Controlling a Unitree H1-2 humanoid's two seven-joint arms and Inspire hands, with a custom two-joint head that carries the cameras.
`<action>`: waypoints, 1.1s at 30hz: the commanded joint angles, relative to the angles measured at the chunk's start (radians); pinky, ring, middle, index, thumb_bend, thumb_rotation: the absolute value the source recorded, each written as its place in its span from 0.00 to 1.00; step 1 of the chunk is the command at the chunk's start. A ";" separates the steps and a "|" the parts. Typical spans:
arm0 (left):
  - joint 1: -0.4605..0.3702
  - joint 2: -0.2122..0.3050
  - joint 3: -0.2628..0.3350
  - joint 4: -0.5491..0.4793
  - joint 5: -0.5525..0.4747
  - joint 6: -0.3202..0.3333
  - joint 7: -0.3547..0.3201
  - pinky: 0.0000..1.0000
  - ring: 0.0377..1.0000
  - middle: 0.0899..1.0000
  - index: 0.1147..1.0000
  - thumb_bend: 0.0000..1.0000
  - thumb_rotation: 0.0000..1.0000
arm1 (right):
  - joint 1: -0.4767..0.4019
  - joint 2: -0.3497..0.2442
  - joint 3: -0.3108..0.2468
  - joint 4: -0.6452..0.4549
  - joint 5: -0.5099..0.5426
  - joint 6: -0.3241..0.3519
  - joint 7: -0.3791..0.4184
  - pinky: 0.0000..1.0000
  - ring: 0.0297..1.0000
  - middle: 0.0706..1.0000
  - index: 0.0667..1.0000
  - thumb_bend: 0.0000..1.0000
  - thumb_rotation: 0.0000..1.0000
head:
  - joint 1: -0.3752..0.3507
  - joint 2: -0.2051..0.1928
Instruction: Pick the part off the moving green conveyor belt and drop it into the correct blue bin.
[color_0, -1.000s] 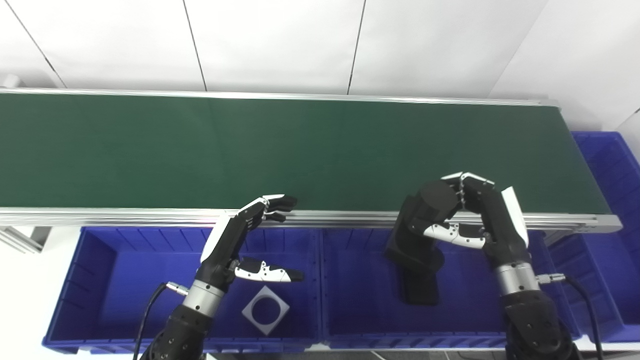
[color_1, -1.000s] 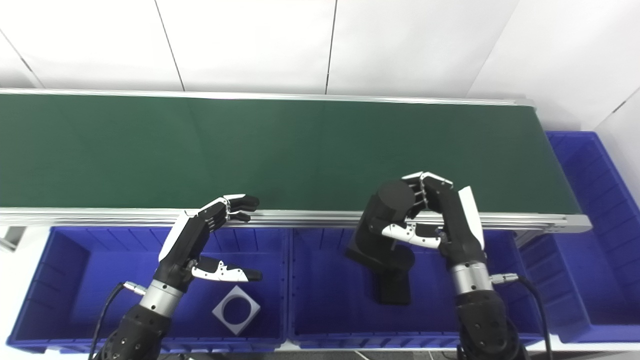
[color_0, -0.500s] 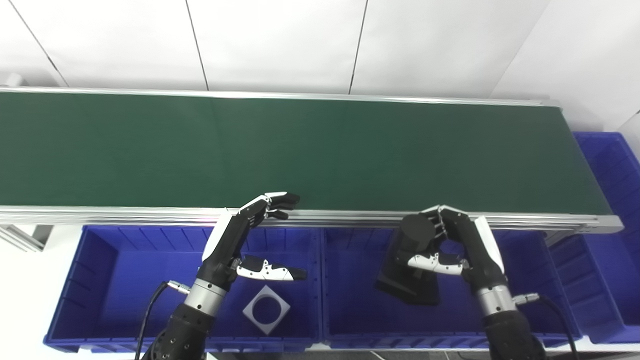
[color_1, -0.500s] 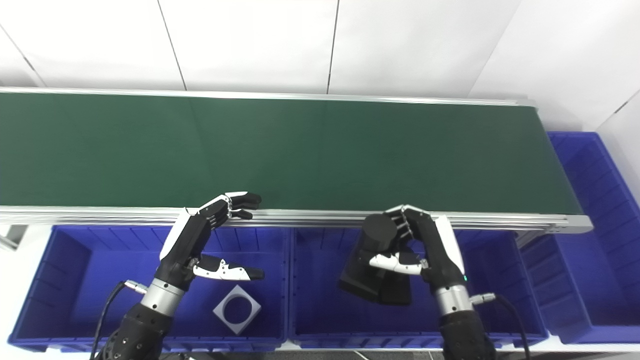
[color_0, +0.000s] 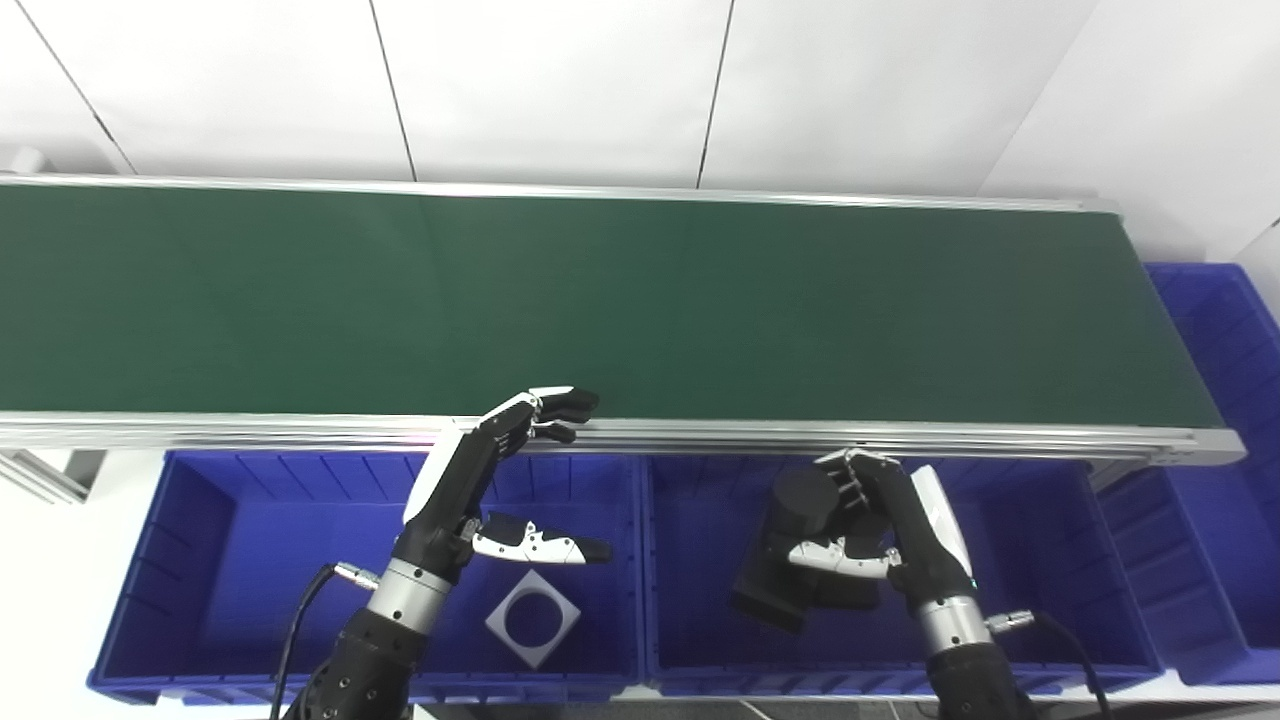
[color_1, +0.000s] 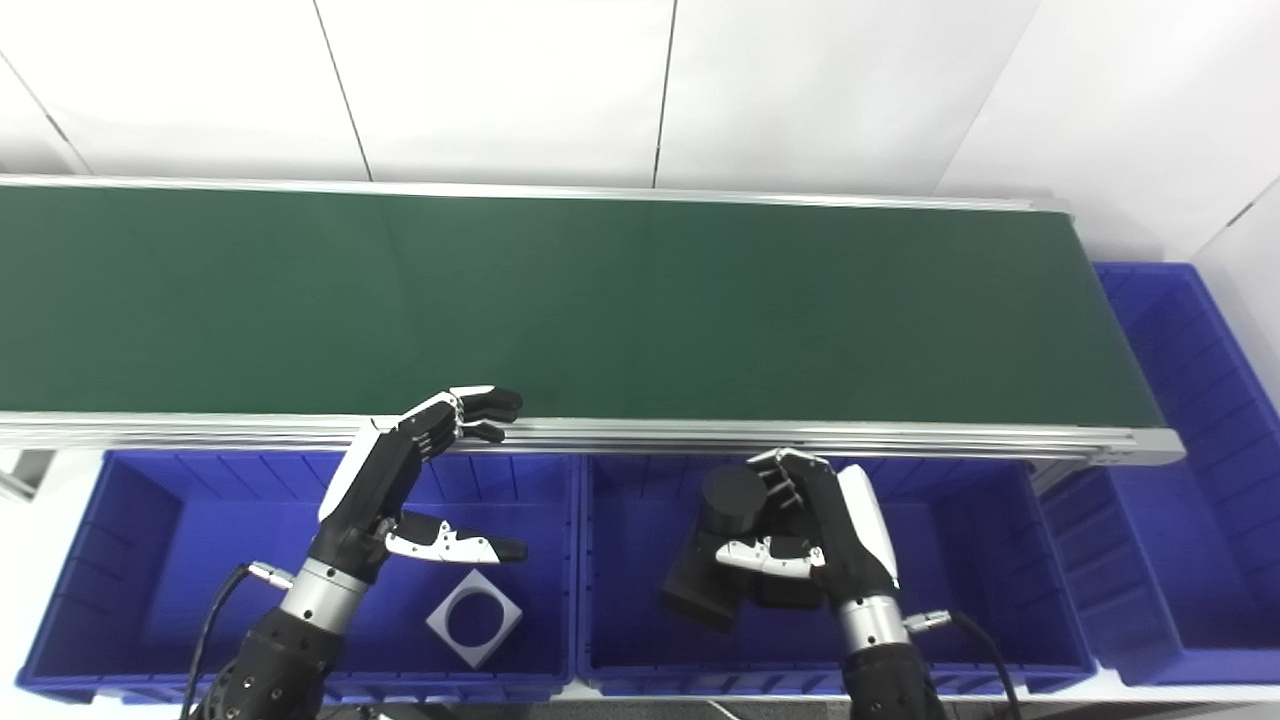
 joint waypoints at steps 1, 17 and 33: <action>-0.006 -0.007 0.003 -0.030 -0.003 -0.037 -0.004 0.66 0.73 0.74 0.69 0.87 0.10 | -0.010 -0.010 -0.006 -0.026 0.003 -0.072 -0.022 0.39 0.44 0.46 0.48 0.52 0.00 | 0.001 0.001; -0.007 -0.009 0.007 -0.029 0.000 -0.038 -0.008 0.65 0.72 0.73 0.69 0.87 0.11 | -0.001 -0.026 -0.002 -0.037 0.034 -0.099 -0.003 0.52 0.62 0.66 0.65 1.00 0.26 | 0.003 -0.002; -0.007 -0.006 0.008 -0.026 -0.005 -0.038 -0.009 0.65 0.72 0.73 0.69 0.87 0.12 | 0.006 -0.023 0.006 -0.049 0.064 -0.121 0.010 0.51 0.61 0.66 0.66 1.00 0.26 | 0.007 -0.006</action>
